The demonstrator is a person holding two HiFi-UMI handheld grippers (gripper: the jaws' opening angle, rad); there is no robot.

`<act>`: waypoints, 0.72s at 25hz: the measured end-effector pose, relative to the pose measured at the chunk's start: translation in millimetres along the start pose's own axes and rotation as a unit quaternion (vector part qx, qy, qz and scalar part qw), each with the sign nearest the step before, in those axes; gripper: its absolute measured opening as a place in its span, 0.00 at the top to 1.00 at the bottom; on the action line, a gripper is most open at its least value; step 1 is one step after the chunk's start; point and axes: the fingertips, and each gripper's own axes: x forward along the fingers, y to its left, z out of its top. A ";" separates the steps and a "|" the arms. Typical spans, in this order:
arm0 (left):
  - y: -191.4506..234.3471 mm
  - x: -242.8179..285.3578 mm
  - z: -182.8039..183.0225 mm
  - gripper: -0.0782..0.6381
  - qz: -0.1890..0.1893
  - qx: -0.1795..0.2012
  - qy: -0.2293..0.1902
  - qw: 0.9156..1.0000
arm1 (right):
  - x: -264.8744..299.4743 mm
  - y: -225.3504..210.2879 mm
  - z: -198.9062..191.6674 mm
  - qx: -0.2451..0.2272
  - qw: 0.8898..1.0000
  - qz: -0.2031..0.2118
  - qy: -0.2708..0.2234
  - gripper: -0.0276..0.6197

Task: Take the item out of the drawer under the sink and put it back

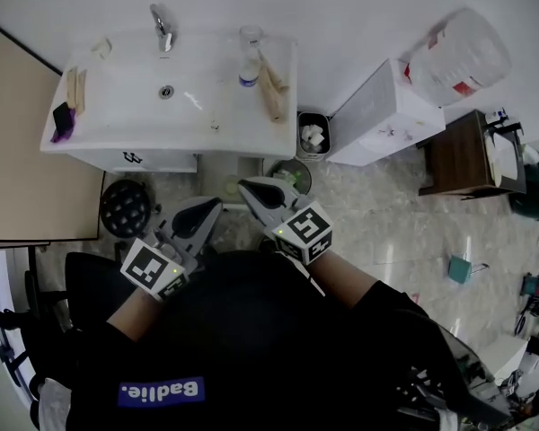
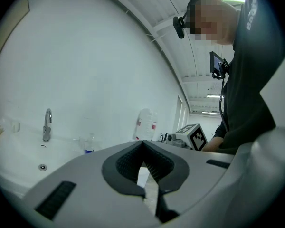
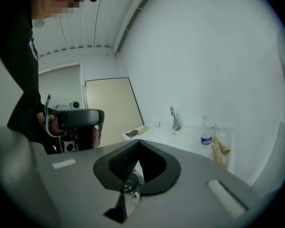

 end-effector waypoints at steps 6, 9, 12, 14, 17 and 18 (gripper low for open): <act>-8.1 11.6 4.2 0.90 -0.021 0.011 0.005 1.000 | -26.2 13.8 29.4 -0.008 0.999 -0.001 -0.039 0.95; -15.6 15.0 0.8 0.90 -0.036 0.007 0.014 0.999 | -33.1 19.8 33.4 -0.016 0.999 0.000 -0.044 0.95; -21.0 20.1 0.7 0.90 -0.045 0.009 0.017 0.999 | -38.6 23.0 34.6 -0.022 0.999 0.000 -0.046 0.95; -23.1 22.6 1.1 0.90 -0.049 0.010 0.018 0.999 | -40.6 23.9 34.4 -0.022 0.999 -0.001 -0.048 0.95; -25.3 24.8 1.1 0.90 -0.052 0.013 0.020 0.998 | -41.9 24.6 31.3 -0.021 0.999 -0.002 -0.049 0.95; -25.7 25.4 1.0 0.90 -0.053 0.013 0.021 0.998 | -42.3 24.4 29.8 -0.019 0.999 -0.002 -0.049 0.95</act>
